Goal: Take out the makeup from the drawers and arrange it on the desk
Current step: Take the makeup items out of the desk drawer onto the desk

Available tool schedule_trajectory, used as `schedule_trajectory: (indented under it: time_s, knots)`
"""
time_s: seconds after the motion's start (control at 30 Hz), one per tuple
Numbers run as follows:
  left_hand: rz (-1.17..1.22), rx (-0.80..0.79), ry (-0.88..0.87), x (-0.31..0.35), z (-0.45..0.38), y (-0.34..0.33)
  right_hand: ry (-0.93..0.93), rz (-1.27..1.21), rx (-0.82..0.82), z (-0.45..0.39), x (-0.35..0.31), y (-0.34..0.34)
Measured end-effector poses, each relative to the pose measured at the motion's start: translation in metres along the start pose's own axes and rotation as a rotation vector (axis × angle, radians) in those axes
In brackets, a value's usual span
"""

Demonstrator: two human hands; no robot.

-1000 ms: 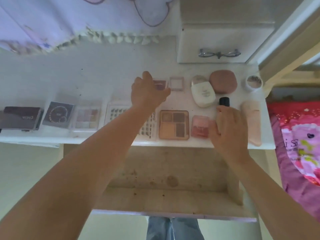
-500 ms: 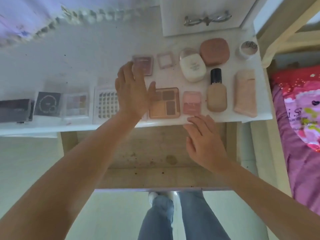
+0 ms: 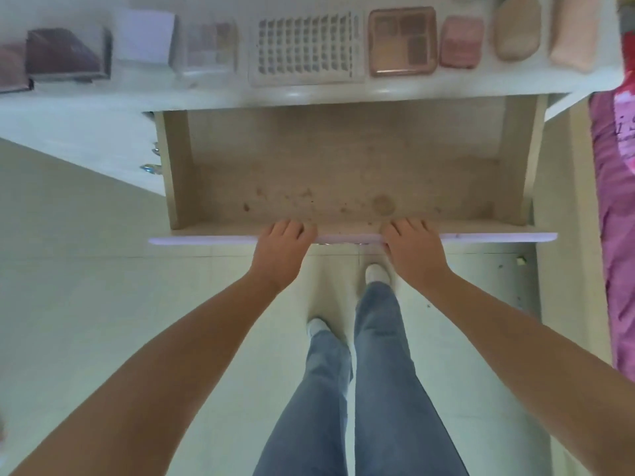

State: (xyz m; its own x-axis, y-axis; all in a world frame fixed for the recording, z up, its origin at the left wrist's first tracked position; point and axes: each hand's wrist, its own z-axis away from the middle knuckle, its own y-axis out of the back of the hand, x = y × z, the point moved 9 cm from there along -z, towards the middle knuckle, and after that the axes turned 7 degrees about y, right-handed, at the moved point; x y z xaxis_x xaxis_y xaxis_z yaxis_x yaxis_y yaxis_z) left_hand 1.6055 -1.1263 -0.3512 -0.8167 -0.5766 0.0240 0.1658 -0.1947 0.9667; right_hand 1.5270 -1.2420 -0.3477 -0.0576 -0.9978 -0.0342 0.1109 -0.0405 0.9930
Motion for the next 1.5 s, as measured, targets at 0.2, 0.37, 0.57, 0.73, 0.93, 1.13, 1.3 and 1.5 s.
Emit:
schedule_trajectory:
  time_s: [0.2, 0.37, 0.57, 0.73, 0.93, 1.13, 1.3, 1.5]
  knots:
    - [-0.023, 0.028, -0.091, -0.004, -0.004, 0.025, 0.032, 0.054, 0.047, -0.004, 0.000, 0.028]
    - [0.072, 0.264, -0.173, -0.017, -0.003, 0.070, 0.061, -0.026, 0.216, -0.007, 0.017, 0.066]
    - [0.108, 0.377, -0.087, -0.026, -0.031, 0.098, -0.099, -0.045, 0.299, -0.030, 0.046, 0.087]
    - [0.038, 0.204, 0.142, -0.059, -0.074, 0.097, -0.244, -0.045, 0.054, -0.075, 0.084, 0.076]
    - [-0.193, -0.017, 0.172, -0.074, -0.124, 0.098, -0.174, 0.126, -0.174, -0.116, 0.103, 0.071]
    - [-0.096, -0.170, 0.163, -0.077, -0.145, 0.097, -0.176, 0.024, -0.226, -0.131, 0.112, 0.072]
    - [-0.099, -0.115, 0.138, -0.077, -0.152, 0.105, -0.156, 0.008, -0.202, -0.140, 0.109, 0.075]
    - [-0.105, -0.078, 0.122, -0.076, -0.160, 0.110, -0.155, 0.038, -0.191, -0.145, 0.112, 0.074]
